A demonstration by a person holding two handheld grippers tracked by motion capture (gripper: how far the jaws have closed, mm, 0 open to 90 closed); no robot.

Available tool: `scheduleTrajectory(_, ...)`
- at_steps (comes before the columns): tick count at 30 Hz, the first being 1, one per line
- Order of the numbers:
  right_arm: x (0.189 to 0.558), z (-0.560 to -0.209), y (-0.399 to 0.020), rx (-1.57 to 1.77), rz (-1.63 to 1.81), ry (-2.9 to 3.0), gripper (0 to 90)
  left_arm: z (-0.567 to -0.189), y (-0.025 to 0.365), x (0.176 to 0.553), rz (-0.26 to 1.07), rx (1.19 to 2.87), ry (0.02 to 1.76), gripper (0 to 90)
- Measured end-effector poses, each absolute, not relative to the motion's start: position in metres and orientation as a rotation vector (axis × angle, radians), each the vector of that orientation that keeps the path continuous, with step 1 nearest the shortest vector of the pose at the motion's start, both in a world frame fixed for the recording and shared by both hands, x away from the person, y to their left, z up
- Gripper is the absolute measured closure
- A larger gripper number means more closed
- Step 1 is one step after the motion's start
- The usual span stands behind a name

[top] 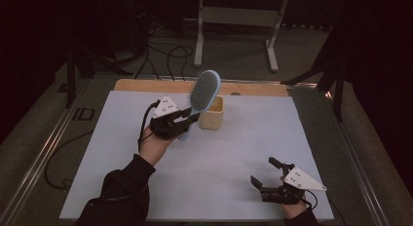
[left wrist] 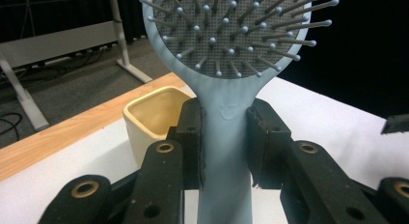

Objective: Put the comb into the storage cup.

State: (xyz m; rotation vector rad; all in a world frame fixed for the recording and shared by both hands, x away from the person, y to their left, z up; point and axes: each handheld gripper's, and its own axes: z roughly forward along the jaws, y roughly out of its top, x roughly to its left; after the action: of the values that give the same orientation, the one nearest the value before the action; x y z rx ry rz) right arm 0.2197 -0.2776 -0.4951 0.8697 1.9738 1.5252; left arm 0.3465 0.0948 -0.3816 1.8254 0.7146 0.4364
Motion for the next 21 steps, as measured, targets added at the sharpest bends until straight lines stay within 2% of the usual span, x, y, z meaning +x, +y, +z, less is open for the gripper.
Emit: scheduleTrajectory(21, 0.220, -0.495, -0.278, 0.869, 1.527, 1.975, 8.0, -0.375, 0.080, 0.376, 0.397, 1.771, 0.714, 70.3)
